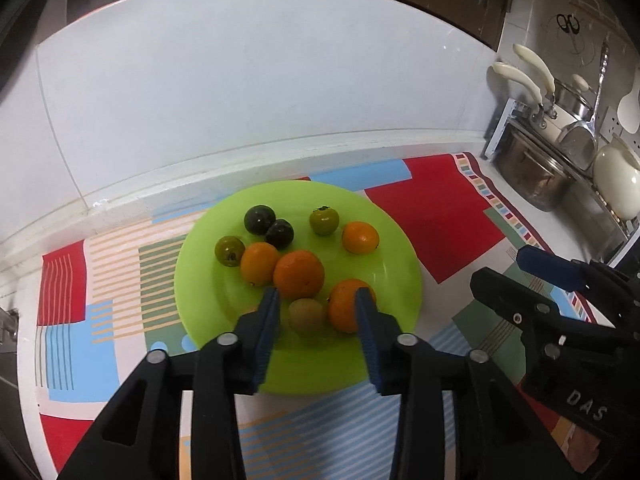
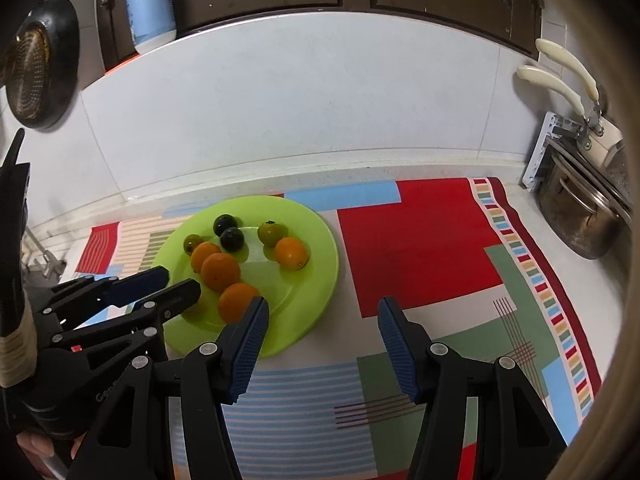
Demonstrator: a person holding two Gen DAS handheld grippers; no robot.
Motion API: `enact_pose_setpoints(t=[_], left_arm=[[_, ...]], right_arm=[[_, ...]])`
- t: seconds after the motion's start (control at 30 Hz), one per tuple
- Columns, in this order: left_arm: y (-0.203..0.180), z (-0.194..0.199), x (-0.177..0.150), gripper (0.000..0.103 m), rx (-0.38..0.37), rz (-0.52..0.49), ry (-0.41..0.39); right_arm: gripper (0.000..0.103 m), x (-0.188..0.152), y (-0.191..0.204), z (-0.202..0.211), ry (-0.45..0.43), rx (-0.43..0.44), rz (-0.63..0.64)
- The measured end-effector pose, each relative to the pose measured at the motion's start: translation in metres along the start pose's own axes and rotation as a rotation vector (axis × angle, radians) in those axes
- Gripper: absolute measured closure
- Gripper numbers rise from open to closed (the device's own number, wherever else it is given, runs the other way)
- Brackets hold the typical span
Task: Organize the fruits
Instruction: 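Withdraw the open left tool from the plate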
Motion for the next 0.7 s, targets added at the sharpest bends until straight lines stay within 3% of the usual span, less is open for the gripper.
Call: enact_pose_setpoints(t=[0.23,0.5,0.6,0.7], left_arm=[[0.015,0.040,-0.003,0.058,0.083,-0.041,-0.038],[0.031,0.106,-0.002,0.041,0.148,-0.046,-0.114],[0.032,0.129,-0.003,0.035,0.161,-0.047,-0.145],[0.032,0.149,-0.006,0.031,0.180,-0.052,-0.175]], right_arm=[[0.046,-0.005,0.004,0.010,-0.011,0.003,-0.007],[0.045,-0.015,0.021,0.051,-0.046,0.014,-0.050],[0.035,-0.019,0.028,0.071,-0.063,0.005,-0.060],[0.035,-0.022,0.032,0.090,-0.087,0.004,-0.068]])
Point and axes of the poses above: each gripper's, at about its wrist camera, not at the fingertips, and z roughly against the way its jaws point, y to its left, x to its top, the point moved 8 cm from there along -z, roughly the way its jaws point, and after that the axes turned 13 degrees about -y, right-handed, at the moved point
